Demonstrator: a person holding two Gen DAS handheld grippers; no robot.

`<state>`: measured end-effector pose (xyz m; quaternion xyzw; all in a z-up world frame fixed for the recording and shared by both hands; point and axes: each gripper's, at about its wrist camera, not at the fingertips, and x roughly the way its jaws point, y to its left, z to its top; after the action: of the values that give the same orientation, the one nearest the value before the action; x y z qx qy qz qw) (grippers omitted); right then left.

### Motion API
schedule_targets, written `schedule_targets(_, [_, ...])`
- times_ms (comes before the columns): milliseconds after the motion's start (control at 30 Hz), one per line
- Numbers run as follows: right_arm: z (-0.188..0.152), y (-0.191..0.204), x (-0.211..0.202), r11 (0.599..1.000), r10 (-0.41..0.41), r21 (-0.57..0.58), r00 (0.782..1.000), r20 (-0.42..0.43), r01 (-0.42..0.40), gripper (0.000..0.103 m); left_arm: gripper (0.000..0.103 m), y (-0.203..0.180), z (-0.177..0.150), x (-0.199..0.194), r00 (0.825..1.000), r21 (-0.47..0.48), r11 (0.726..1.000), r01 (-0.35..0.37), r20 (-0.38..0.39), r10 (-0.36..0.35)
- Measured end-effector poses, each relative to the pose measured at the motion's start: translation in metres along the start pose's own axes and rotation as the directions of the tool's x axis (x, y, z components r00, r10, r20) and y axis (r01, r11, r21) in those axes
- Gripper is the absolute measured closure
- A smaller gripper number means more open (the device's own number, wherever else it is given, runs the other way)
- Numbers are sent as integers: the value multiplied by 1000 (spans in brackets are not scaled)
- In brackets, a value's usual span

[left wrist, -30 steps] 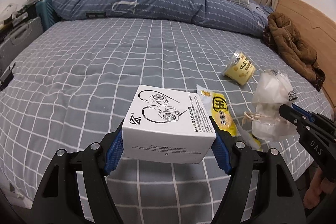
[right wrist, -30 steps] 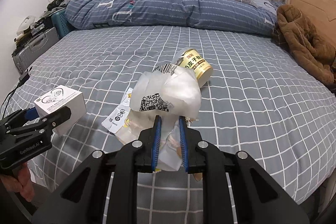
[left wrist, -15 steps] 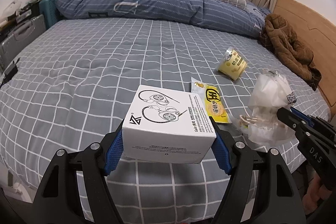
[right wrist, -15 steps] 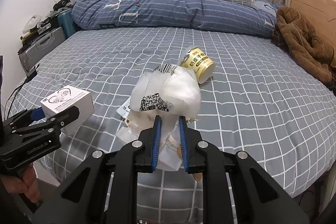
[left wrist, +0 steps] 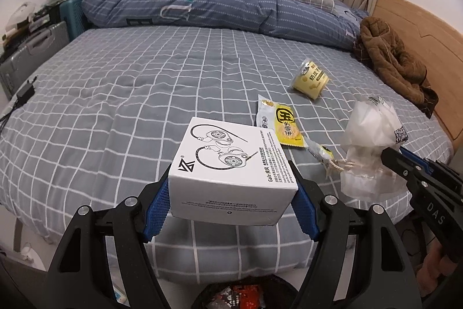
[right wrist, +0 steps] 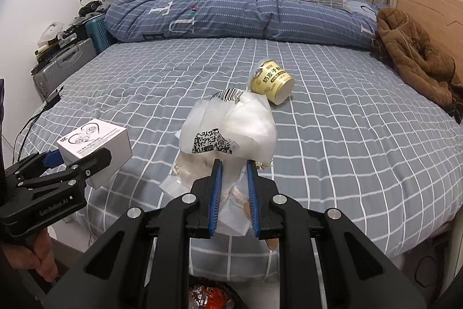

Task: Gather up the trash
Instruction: 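Lift the white box and tissue bag and carry both toward the floor bin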

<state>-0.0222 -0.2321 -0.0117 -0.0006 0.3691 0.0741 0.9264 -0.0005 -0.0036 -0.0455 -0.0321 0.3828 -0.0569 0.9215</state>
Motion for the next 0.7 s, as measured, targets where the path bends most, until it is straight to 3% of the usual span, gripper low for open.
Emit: schedule_targets(700, [-63, 17, -46, 1000, 16, 9, 998, -53, -16, 86, 32, -2, -54, -53, 1000, -12, 1000, 4, -24, -4])
